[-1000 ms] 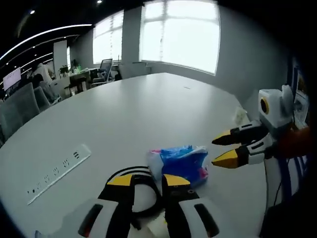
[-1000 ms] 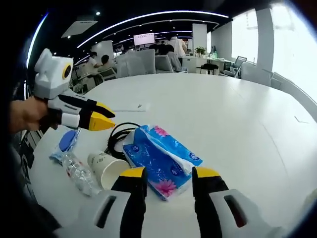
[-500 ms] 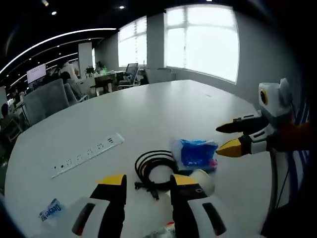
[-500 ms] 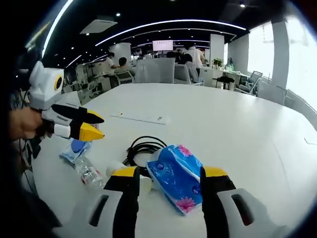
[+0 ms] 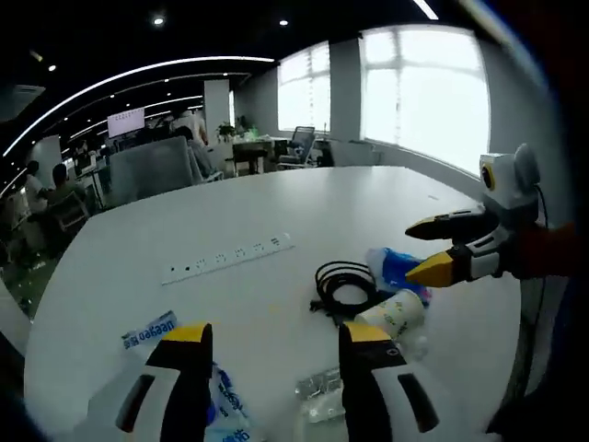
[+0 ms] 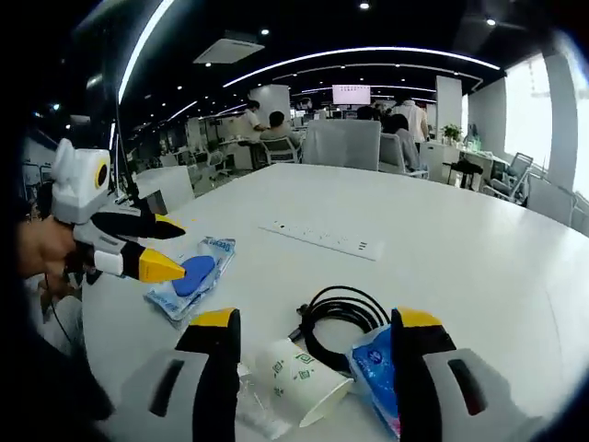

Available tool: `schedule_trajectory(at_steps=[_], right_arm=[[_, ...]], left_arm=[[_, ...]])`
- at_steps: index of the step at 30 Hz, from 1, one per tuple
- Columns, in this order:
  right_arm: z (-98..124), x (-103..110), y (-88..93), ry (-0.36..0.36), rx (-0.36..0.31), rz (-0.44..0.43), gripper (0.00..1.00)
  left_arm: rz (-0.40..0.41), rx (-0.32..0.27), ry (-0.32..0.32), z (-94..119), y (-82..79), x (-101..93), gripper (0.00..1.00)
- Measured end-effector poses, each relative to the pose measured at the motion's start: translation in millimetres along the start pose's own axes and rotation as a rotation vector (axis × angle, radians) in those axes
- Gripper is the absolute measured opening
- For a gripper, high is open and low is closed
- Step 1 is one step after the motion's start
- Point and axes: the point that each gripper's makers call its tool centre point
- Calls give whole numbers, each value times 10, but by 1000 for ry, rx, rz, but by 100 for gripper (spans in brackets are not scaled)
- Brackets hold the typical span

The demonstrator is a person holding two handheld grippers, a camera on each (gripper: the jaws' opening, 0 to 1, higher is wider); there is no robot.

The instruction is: Arrange the tabletop items into an orderly group along one side of the table until the central work area is clear of visible clutter.

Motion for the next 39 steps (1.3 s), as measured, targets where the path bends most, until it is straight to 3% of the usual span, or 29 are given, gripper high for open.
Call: schedule_trajectory(at_steps=[7, 17, 32, 35, 39], right_arm=[[-230, 290, -200, -100, -34, 40, 72], [-621, 657, -475, -223, -53, 147, 71], [-974, 1023, -719, -327, -48, 241, 65], [-1067, 1109, -751, -347, -46, 255, 64], [-1159, 1244, -764, -377, -47, 273, 63]], left_arm=[[86, -9, -112, 310, 306, 182, 67], [186, -4, -196, 551, 657, 215, 69], [378, 2, -229, 533, 1075, 55, 66], [478, -12, -222, 496, 1159, 2, 65], [542, -22, -212, 478, 1178, -7, 64]])
Point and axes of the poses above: the point that each gripper's makers call its tool centre point, and the gripper's own axes: z roughly backward along the fingers, x roughly to its left, y roughly out of its underside, and after that the axes turned 10 degrees about y, right-handed
